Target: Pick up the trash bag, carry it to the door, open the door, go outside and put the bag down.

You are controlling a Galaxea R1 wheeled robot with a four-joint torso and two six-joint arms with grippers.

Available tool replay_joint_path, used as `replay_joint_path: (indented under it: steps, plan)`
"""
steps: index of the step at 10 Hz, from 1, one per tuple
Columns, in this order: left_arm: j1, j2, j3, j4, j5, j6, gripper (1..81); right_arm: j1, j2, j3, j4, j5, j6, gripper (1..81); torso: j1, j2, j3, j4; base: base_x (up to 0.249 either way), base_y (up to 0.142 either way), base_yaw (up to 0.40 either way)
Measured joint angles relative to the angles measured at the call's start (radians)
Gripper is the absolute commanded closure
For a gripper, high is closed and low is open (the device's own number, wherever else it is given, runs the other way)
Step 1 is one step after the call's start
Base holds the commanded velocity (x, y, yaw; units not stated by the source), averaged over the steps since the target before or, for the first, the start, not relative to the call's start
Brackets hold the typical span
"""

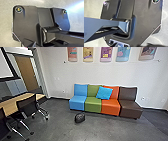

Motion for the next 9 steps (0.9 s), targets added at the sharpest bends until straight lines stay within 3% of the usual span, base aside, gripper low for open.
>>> replay_joint_path:
  steps: [9]
  plan:
    - [0.0,0.007,-0.001,0.0,0.0,0.0,1.0,0.0,0.009,0.0,0.0,0.001,0.0,1.0,0.0,0.0,0.0,0.0,0.112,0.077,0.0]
